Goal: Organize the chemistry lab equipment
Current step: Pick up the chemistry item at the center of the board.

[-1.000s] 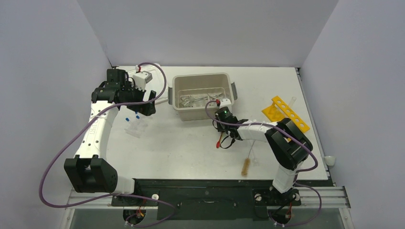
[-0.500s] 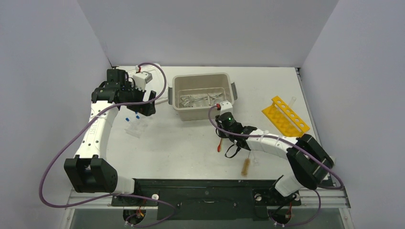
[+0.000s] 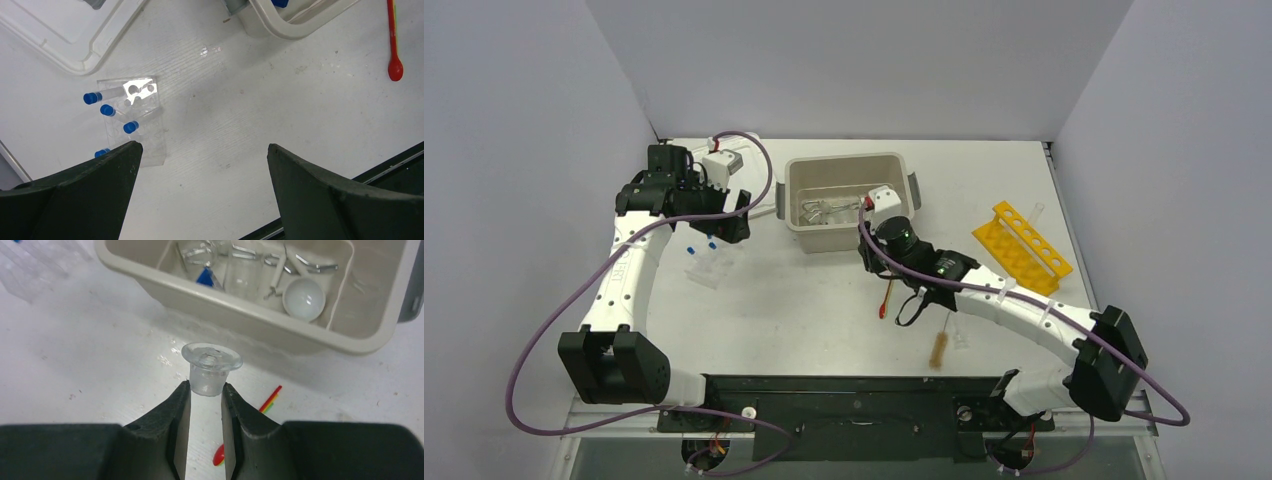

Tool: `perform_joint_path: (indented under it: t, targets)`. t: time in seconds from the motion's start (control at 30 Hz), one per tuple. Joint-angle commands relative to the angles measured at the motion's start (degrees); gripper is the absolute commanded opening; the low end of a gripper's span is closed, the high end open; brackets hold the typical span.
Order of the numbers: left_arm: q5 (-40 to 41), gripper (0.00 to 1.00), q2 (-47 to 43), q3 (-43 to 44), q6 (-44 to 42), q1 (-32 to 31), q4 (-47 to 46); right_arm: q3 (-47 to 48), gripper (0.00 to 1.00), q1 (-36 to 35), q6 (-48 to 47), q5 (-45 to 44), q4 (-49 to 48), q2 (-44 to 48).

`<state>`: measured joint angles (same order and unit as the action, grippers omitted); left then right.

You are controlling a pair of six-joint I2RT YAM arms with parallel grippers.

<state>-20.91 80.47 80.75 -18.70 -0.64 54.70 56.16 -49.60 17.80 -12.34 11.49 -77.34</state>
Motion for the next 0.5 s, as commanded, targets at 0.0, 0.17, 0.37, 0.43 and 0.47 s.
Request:
perform_joint_path:
  t: [0.0,0.17,0.37,0.43,0.47]
  targets:
    - [-0.9,0.97,-2.1,0.1,-0.5,0.4,-1.2,8.4,0.03,-0.3,-2.1,2.5,2.5,1.5]
    - [-0.9,0.97,-2.2,-0.5,-0.6,0.4,-1.5,16.7,0.02,0.2,-4.3,3.0,4.9,-3.3]
    - [-1.5,0.97,-1.8,-1.2,-0.2,0.4,-1.6,38.1,0.02,3.0,-4.3,5.5,13.5,-19.2]
    - [-1.5,0.97,-1.7,-1.4,-0.1,0.4,-1.6,45.3,0.01,4.0,-3.6,7.4,17.1,-25.6]
    - [-1.6,0.97,-1.7,-1.4,-0.1,0.4,-1.6,47.6,0.01,4.7,-3.1,8.6,18.3,-27.6]
